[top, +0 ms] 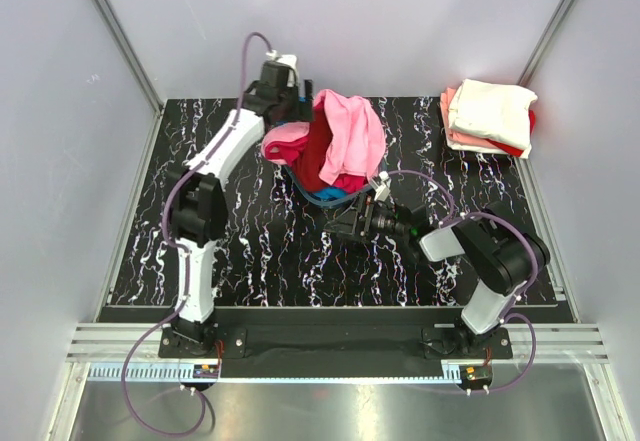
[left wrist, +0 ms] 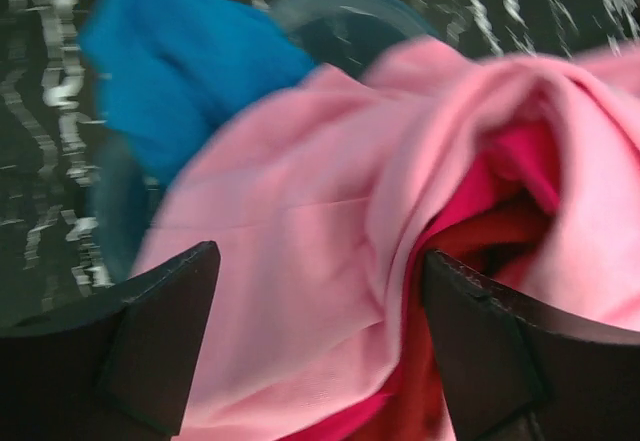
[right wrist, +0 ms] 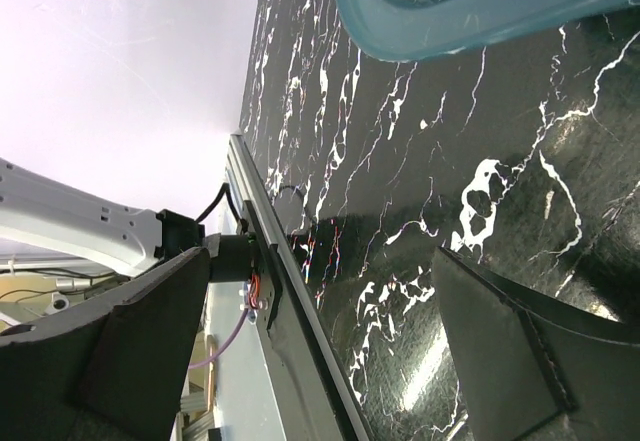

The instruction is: Fold and stack the t-shirts

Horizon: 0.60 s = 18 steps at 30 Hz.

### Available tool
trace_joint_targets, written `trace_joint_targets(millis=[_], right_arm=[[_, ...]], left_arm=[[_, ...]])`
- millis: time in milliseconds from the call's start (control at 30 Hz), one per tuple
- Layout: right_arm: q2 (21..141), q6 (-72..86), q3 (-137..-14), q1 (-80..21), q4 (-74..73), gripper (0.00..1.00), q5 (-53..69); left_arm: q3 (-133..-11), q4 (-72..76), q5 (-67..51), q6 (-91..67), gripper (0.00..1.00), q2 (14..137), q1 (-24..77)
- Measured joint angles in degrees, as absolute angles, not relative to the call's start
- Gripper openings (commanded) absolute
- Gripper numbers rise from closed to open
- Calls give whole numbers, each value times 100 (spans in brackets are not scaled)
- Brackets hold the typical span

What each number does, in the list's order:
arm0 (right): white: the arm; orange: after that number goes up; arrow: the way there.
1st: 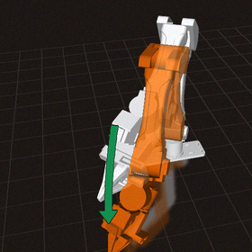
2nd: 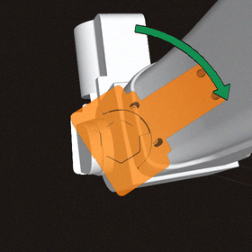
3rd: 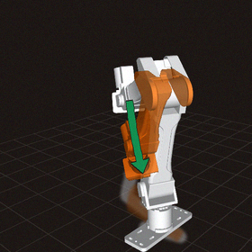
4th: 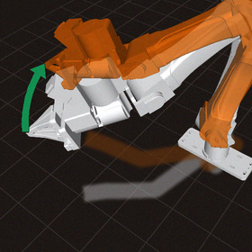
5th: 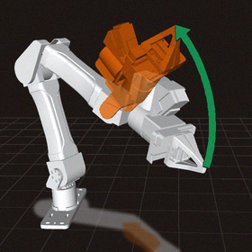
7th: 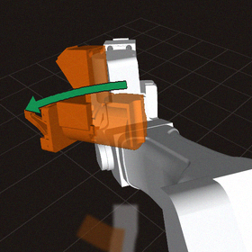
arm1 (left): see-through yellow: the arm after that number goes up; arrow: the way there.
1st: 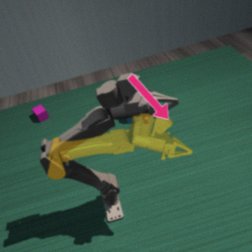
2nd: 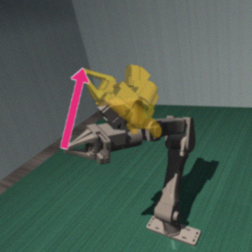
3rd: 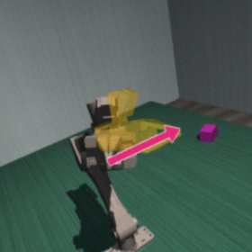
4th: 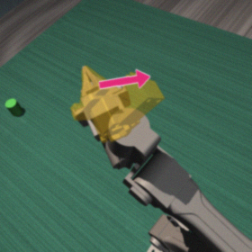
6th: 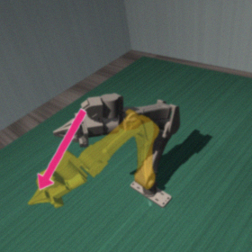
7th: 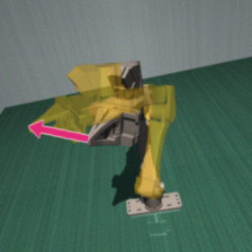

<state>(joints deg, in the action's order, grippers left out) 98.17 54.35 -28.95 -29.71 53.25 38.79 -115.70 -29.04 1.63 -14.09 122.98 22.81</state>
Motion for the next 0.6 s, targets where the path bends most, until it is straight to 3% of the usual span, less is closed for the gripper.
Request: trace_joint_targets(millis=[300, 600], right_arm=[[9974, 5553, -2895, -2926, 5529, 100, 4021], [10328, 5865, -2895, -2764, 6055, 100, 4185]], left_arm=[[-12394, -3033, 217, -1942, 88, 12888, 985], [-12324, -3070, -167, -2023, 82, 13605, 1026]])
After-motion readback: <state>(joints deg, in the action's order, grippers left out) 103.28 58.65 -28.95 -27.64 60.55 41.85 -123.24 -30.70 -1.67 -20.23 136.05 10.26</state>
